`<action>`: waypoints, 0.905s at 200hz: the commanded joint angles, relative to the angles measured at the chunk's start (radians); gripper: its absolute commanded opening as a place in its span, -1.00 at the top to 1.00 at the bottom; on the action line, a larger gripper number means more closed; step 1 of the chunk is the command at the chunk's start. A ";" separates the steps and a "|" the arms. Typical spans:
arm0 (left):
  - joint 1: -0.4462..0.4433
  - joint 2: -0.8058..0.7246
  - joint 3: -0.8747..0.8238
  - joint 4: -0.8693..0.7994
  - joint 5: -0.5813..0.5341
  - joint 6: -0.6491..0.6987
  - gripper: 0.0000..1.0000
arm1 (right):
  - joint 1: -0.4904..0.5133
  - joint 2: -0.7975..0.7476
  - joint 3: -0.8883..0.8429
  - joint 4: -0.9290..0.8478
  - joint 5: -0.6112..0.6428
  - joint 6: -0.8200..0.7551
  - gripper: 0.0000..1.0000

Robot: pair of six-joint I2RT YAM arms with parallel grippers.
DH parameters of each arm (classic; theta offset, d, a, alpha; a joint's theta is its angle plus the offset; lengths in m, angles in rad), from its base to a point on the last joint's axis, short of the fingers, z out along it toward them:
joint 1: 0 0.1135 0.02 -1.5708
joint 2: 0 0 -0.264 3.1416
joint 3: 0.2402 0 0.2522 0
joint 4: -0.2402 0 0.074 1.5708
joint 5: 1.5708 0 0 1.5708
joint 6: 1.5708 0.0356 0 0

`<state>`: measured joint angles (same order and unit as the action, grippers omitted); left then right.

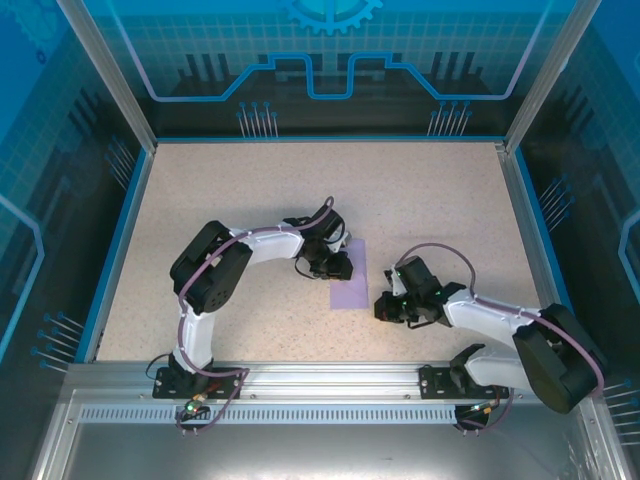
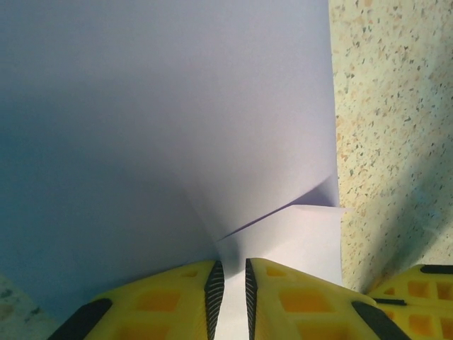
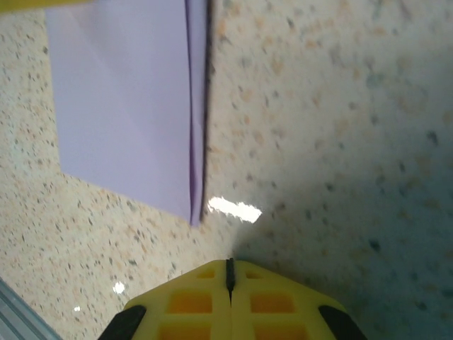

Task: Fold a paper plane with a square sheet of paper (pick it up from the middle)
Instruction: Fold the triangle a second time at the center of the table.

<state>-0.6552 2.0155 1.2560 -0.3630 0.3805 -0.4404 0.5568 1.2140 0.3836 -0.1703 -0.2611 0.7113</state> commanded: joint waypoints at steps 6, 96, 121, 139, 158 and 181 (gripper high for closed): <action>0.025 0.056 -0.004 -0.041 -0.089 0.034 0.57 | 0.008 -0.032 0.074 -0.076 -0.019 -0.003 0.99; 0.021 0.030 -0.013 -0.016 -0.034 0.039 0.57 | -0.019 0.265 0.233 0.193 -0.067 -0.008 1.00; 0.020 0.031 -0.013 -0.016 -0.031 0.043 0.56 | -0.048 0.334 0.251 0.239 -0.064 -0.014 1.00; 0.020 0.031 -0.011 -0.021 -0.031 0.048 0.57 | -0.069 0.369 0.259 0.258 -0.061 -0.017 1.00; 0.020 0.033 -0.014 -0.024 -0.032 0.052 0.56 | -0.089 0.397 0.263 0.279 -0.059 -0.015 1.00; 0.020 0.034 -0.022 -0.025 -0.031 0.054 0.56 | -0.107 0.423 0.267 0.272 -0.045 -0.020 1.00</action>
<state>-0.6506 2.0155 1.2560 -0.3603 0.3969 -0.4152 0.4747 1.6112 0.6304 0.0769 -0.3183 0.7067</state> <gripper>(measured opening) 0.217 0.044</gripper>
